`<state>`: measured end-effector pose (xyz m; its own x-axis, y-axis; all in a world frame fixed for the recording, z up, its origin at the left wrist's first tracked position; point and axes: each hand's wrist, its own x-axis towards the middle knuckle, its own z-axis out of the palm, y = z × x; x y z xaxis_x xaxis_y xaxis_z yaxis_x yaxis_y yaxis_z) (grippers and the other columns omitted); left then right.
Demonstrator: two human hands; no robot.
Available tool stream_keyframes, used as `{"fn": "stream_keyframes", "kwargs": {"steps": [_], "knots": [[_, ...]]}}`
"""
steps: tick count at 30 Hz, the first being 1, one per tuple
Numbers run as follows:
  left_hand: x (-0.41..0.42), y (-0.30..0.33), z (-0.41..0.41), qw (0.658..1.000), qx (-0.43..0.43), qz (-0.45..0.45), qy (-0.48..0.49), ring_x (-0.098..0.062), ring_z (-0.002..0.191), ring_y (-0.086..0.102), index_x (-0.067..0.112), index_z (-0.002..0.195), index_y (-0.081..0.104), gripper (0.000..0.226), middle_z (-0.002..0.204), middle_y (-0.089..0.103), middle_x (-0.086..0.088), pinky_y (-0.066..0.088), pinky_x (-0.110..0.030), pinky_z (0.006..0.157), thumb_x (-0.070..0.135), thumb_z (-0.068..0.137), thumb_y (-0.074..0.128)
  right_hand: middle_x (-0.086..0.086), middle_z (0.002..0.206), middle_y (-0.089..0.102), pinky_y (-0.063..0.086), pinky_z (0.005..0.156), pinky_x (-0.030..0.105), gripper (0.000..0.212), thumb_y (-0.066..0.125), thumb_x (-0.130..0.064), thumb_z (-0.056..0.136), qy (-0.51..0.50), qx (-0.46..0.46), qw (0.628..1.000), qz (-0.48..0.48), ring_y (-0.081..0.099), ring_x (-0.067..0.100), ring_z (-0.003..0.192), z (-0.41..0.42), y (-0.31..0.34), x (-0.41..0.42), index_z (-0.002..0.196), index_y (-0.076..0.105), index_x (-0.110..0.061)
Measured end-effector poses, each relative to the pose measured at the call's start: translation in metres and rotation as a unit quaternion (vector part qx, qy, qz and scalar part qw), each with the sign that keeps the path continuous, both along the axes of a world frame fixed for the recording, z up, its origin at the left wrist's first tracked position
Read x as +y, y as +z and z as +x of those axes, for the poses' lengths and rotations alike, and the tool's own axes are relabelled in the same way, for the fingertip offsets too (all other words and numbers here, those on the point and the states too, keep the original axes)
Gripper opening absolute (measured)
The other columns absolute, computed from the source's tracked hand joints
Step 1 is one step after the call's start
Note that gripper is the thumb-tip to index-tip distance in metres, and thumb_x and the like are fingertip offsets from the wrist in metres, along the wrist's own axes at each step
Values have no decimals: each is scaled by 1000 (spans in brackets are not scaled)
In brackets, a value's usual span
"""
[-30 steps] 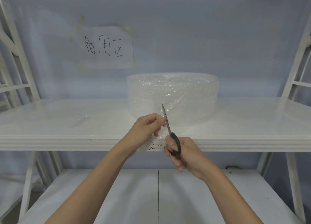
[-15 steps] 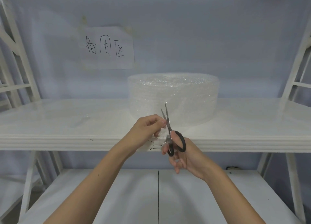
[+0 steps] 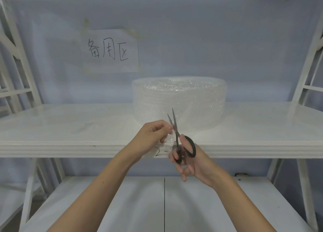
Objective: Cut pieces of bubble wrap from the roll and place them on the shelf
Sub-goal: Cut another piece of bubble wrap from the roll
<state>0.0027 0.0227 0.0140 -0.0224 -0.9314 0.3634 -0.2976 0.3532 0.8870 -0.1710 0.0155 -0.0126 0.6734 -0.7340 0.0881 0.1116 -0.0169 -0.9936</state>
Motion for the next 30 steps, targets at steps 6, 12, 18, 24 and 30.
{"fn": "stream_keyframes", "kwargs": {"steps": [6, 12, 18, 24, 30], "knots": [[0, 1, 2, 1000, 16, 7, 5, -12, 60, 46, 16, 77, 66, 24, 66, 49, -3, 43, -20, 65, 24, 98, 58, 5, 64, 52, 44, 39, 24, 50, 61, -60, 77, -38, -10, 999, -18, 43, 14, 43, 6, 1, 0, 59, 52, -14], [1, 3, 0, 1000, 15, 8, 6, -9, 58, 47, 14, 78, 66, 23, 67, 49, -2, 43, -16, 62, 22, 98, 57, 6, 58, 50, 42, 39, 24, 48, 63, -56, 71, -68, -8, 997, -28, 43, 15, 39, 6, 0, -1, 52, 49, -15], [2, 2, 3, 1000, 17, 11, 13, -8, 57, 47, 15, 74, 67, 26, 62, 51, 3, 39, -23, 64, 26, 97, 58, 7, 71, 58, 53, 48, 31, 59, 56, -65, 77, 32, -25, 999, 28, 52, 19, 53, -3, -1, 2, 69, 60, -7], [2, 2, 3, 1000, 22, 5, 13, -11, 60, 48, 15, 74, 67, 26, 67, 53, -7, 39, -27, 68, 26, 96, 59, 5, 77, 59, 54, 52, 34, 65, 57, -67, 71, 43, -4, 998, 36, 52, 19, 56, -8, -9, 3, 79, 60, -3], [6, 4, 2, 1000, 9, 10, 8, -12, 61, 47, 18, 70, 67, 28, 66, 51, -4, 41, -24, 68, 24, 96, 59, 7, 76, 56, 52, 49, 33, 59, 62, -64, 70, 2, 6, 1000, -9, 49, 20, 51, 0, 0, 4, 78, 57, -6]]}}
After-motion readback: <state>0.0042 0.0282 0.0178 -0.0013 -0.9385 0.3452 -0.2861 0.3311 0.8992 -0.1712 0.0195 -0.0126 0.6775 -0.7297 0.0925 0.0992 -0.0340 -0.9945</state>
